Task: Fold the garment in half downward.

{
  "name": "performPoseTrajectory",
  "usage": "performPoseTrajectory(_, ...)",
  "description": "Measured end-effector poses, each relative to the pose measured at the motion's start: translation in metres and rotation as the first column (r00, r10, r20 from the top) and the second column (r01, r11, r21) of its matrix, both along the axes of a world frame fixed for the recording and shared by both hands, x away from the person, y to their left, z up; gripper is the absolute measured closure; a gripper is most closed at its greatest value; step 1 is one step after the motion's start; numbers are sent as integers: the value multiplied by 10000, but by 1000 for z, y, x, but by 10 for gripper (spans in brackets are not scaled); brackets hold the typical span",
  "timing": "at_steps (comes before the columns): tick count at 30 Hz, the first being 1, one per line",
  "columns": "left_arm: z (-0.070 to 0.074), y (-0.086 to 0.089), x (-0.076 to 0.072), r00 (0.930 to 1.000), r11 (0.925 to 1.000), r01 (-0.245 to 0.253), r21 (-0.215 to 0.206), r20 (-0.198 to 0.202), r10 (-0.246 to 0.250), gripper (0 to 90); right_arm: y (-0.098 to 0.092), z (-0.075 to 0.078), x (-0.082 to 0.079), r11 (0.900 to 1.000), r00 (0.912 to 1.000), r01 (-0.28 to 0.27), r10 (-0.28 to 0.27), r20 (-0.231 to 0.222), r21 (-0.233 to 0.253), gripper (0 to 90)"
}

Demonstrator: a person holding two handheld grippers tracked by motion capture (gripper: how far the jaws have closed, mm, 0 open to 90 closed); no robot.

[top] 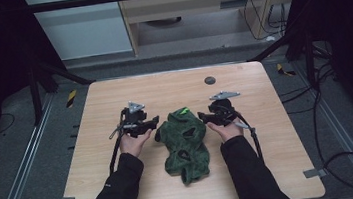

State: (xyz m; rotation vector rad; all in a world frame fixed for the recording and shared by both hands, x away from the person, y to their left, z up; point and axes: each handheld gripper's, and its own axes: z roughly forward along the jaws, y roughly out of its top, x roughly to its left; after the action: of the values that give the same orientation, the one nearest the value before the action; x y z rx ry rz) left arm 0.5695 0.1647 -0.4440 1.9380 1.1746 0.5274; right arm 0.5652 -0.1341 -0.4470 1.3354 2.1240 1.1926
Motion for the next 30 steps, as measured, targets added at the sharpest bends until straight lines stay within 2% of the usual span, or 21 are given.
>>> performPoseTrajectory(6, -9, -8, 6, 9997, 9997, 125, 203, -192, -121, 476, 3, -9, 5, 9999, 9997, -53, 51, -222, -90, 477)
performPoseTrajectory(8, -14, -12, 9, 9993, 9999, 114, 108, -344, -110, 489, 4, -12, 6, 9999, 9995, -72, 68, -304, -122, 492)
performPoseTrajectory(16, -27, -17, 15, 9972, 9996, 224, 180, -721, -211, 508, 9, -20, 9, 9998, 9984, -134, 125, -560, -159, 530)
performPoseTrajectory(19, -35, -20, 18, 9951, 9995, 245, 175, -961, -227, 526, 13, -27, 12, 9995, 9969, -209, 191, -763, -235, 547)
performPoseTrajectory(24, -43, -21, 20, 9923, 9995, 289, 133, -1206, -271, 551, 15, -33, 13, 9992, 9948, -300, 271, -982, -279, 571)
performPoseTrajectory(30, -48, -22, 21, 9882, 9987, 485, 122, -1461, -462, 621, 17, -40, 15, 9985, 9906, -417, 365, -1321, -367, 630)
